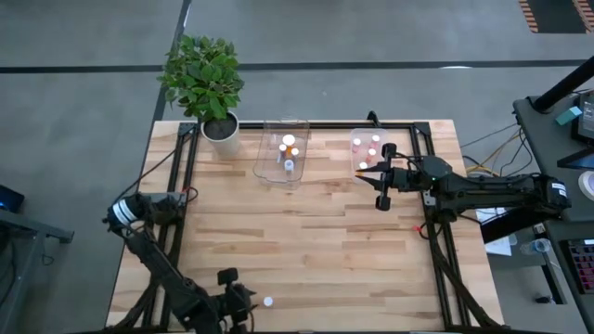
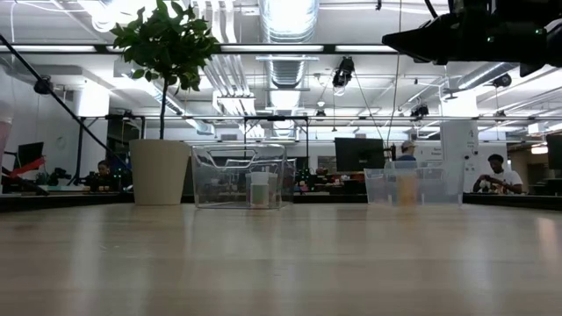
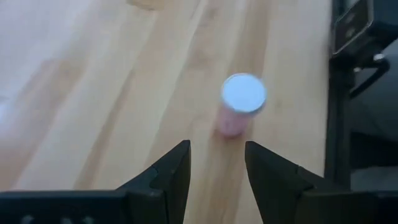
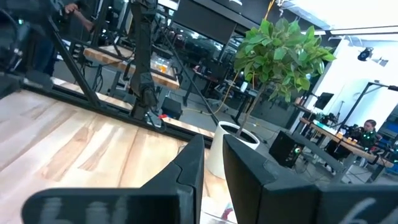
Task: Pick and place medicine bottles into bin by pill shape (circle, oval)
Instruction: Put the pink tablet pill bottle into the right transparent bin
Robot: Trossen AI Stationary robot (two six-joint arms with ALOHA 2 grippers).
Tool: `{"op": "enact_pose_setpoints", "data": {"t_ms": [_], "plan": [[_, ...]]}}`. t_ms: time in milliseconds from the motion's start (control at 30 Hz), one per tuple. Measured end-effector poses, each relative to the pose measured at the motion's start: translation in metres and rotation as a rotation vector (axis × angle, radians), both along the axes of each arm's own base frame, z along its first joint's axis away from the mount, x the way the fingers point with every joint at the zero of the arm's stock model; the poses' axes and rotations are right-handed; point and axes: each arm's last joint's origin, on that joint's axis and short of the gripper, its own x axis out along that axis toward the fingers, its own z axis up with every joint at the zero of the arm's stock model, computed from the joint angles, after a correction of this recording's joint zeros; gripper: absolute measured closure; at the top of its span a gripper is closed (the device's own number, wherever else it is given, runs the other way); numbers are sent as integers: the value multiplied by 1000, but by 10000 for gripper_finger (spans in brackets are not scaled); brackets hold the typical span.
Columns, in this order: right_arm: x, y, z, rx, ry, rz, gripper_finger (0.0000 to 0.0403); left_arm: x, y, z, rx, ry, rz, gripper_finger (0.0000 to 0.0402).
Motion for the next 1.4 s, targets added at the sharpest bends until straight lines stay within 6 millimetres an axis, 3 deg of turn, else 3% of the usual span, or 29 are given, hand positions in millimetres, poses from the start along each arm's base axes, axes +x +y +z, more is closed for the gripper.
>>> {"op": "enact_pose_setpoints", "data": {"t_ms": [333, 767, 1400], "plan": [[0, 0, 0, 10, 4, 1, 351, 18, 11, -21, -35, -147, -46, 265], [0, 0, 0, 18, 4, 2, 351, 30, 21, -21, -4, -163, -7, 265], [0, 0, 0, 8, 4, 1, 351, 33, 26, -24, -12, -158, 20, 255]]}}
